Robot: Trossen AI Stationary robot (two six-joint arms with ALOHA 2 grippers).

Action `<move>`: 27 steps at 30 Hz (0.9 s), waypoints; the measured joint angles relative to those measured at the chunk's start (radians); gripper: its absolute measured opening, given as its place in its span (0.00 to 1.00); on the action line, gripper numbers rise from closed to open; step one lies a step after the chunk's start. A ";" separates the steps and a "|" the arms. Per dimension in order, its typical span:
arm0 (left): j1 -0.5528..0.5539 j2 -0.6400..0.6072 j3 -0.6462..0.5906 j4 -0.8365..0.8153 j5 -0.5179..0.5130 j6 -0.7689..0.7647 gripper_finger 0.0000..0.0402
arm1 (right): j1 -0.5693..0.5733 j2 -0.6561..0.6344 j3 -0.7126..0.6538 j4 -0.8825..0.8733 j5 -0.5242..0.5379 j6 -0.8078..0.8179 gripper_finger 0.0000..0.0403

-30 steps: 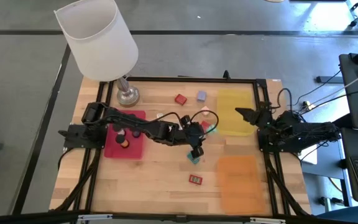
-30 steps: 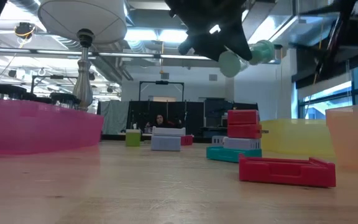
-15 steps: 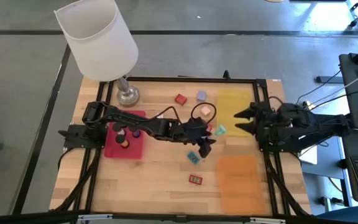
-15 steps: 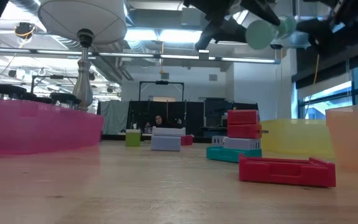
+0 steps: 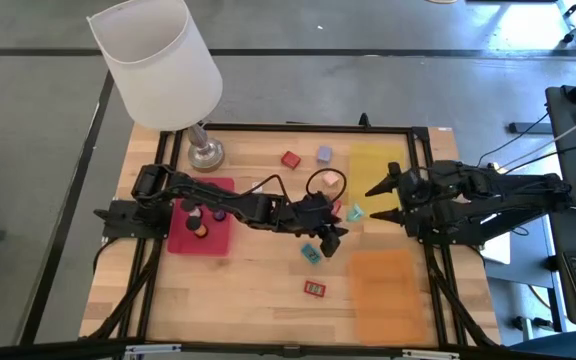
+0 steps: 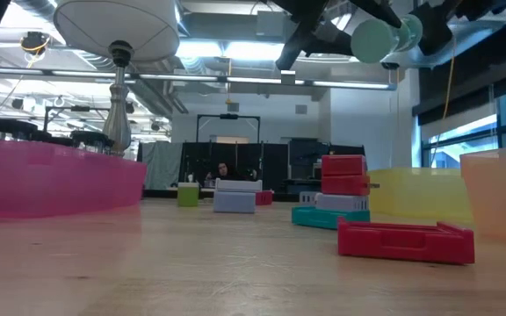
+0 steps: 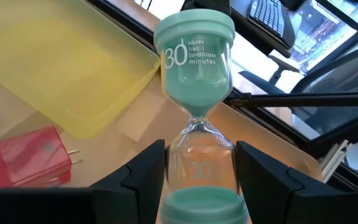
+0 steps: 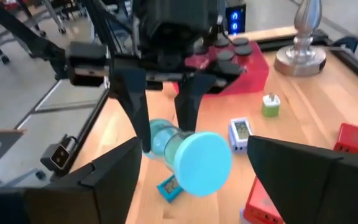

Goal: Pick & Place Office items
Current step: Put the light blue hourglass timer into the red bin

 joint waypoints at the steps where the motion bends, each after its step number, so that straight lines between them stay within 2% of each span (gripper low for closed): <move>1: 0.001 0.000 0.000 0.000 0.000 0.007 0.43 | 0.000 0.011 0.000 -0.001 0.000 0.000 0.76; 7: 0.008 0.000 0.000 0.000 0.000 0.057 0.43 | 0.000 0.101 0.000 0.001 0.000 -0.034 0.83; 12: 0.008 0.000 0.000 -0.001 0.012 0.124 0.43 | 0.000 0.151 0.000 0.001 -0.047 -0.032 0.86; 17: 0.008 0.000 0.000 -0.001 0.034 0.200 0.43 | 0.000 0.184 0.000 0.010 -0.059 -0.024 0.84; 23: 0.008 0.000 0.000 -0.004 0.037 0.259 0.43 | 0.000 0.199 0.000 0.054 -0.146 0.009 0.80; 27: 0.010 0.000 0.000 -0.006 0.062 0.265 0.43 | 0.000 0.199 0.000 0.083 -0.169 0.031 0.76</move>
